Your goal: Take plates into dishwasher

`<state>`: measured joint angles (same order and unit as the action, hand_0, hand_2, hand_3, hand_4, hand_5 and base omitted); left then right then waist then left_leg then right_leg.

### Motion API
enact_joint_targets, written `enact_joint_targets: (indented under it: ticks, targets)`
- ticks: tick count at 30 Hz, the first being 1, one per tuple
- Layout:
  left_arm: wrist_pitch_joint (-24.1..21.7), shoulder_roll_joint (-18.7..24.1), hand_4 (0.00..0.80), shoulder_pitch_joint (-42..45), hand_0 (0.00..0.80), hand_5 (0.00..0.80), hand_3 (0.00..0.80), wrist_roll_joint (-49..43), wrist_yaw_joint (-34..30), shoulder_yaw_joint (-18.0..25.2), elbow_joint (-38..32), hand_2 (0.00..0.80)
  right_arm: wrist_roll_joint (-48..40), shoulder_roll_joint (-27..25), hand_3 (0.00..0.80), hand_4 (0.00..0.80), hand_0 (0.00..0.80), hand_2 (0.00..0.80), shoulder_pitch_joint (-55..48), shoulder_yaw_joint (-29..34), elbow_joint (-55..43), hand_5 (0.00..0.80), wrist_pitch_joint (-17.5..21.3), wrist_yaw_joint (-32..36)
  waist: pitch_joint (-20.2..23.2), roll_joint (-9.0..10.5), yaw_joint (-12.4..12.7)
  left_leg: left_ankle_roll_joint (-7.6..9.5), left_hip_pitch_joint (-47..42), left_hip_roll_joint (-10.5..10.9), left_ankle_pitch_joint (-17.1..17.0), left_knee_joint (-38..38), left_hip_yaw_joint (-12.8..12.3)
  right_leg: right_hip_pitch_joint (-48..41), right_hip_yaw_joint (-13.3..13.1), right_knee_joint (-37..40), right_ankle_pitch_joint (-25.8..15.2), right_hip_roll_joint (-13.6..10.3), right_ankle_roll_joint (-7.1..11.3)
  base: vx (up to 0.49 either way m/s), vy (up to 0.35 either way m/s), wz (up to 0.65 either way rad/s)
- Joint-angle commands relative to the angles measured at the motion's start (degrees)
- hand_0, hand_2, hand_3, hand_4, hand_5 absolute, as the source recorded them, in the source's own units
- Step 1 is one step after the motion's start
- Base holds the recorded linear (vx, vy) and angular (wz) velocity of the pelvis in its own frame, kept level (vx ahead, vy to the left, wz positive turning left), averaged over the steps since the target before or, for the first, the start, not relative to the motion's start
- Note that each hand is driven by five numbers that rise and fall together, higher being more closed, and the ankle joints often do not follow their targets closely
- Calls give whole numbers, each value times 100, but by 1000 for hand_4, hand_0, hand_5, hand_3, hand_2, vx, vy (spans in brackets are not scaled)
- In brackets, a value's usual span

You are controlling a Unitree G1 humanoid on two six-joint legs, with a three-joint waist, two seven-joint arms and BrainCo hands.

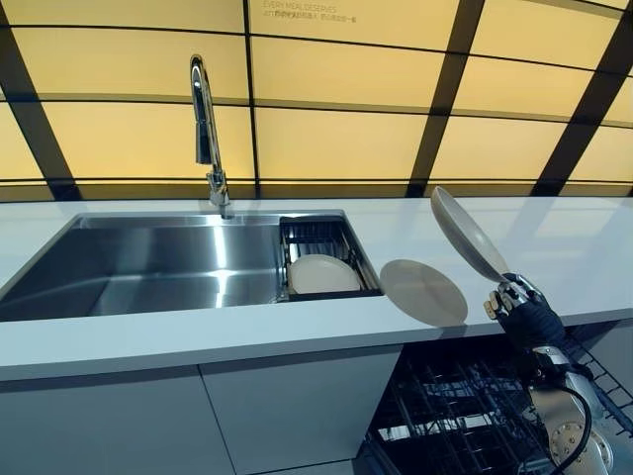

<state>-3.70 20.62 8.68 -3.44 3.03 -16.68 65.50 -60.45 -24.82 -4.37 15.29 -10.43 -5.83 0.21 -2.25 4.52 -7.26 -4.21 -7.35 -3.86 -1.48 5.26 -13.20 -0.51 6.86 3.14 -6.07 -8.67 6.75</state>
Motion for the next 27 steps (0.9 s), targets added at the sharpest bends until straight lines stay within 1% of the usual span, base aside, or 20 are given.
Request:
enact_joint_targets:
  ticks: [1,2,3,5,7,8,12,14,18,19,22,25,27]
  targets:
    - [-221,-152,0,-543,0,0,0,205,77,182,213,0,-848,124,800,800,800,800,455,495,-719,800,132,368,-176,-84,-16,422,-54,304,349,-56,-11,48,-31,-705,-374,-242,387,-33,-6,-9]
    - [-225,-141,0,-561,0,0,0,217,74,194,230,0,-1258,250,800,800,800,800,418,500,-725,800,63,510,-175,-84,-42,434,-54,312,356,-53,-22,82,-44,-720,-400,-250,390,-28,-2,-8]
    - [-222,-141,0,-562,0,0,0,222,76,192,229,0,-1318,280,800,800,800,800,416,502,-734,800,41,531,-173,-85,-44,435,-52,312,356,-53,-23,85,-47,-718,-401,-250,391,-28,-2,-12]
    - [-211,-146,0,-581,0,0,0,212,88,182,246,0,-1726,488,800,800,800,800,409,497,-741,800,-77,569,-160,-85,-57,433,-36,306,354,-52,-47,94,-41,-706,-413,-263,396,-15,-7,-8]
    - [-234,-145,0,-589,0,0,0,227,98,162,283,0,-1879,543,800,800,800,800,389,481,-748,800,-94,560,-157,-86,-67,437,-32,305,353,-52,-51,108,-50,-703,-426,-266,396,0,0,0]
    - [-242,-147,0,-591,0,0,0,213,99,176,301,0,-1988,615,800,800,800,800,372,481,-761,800,-170,569,-150,-85,-72,436,-25,303,349,-52,-57,115,-52,-695,-430,-270,393,0,0,0]
    - [-290,-114,0,-582,0,0,0,233,83,198,354,0,-2262,689,800,800,800,800,287,463,-788,800,-272,792,-137,-76,-91,449,-13,313,345,-44,-66,121,-62,-663,-433,-257,383,-2,-3,-3]
    - [-285,-108,0,-586,0,0,0,233,79,214,362,0,-2309,711,800,800,800,800,254,489,-806,800,-332,855,-131,-75,-106,449,-4,312,339,-41,-76,128,-75,-658,-435,-252,382,0,0,0]
    - [-330,-74,0,-558,0,0,0,166,109,301,407,0,-1974,679,800,800,800,800,7,599,-606,800,-735,1254,-120,-44,-179,441,8,302,326,-40,-128,160,-119,-672,-459,-230,399,0,-2,-1]
    - [-341,-69,0,-556,0,0,0,150,112,313,416,0,-1952,670,800,800,800,800,-25,618,-562,800,-751,1258,-118,-40,-189,441,7,302,325,-40,-133,165,-126,-676,-463,-227,400,4,-14,-9]
    - [-439,-29,0,-556,0,0,0,110,128,384,522,0,-1917,598,800,800,800,800,-194,796,-200,800,-856,1556,-112,-14,-267,435,9,284,319,-44,-175,201,-186,-690,-481,-198,401,1,-19,-12]
    - [-517,33,0,-595,0,0,0,97,123,438,606,0,-1763,515,800,800,800,800,-496,957,137,800,-983,2322,-123,26,-400,424,5,257,310,-54,-251,265,-277,-707,-521,-173,419,-9,-15,-14]
    - [-558,44,0,-600,0,0,0,93,114,459,637,0,-1693,530,800,800,800,800,-574,1014,230,800,-1024,2543,-116,28,-443,423,2,255,315,-53,-271,288,-315,-707,-528,-158,425,-3,0,-20]
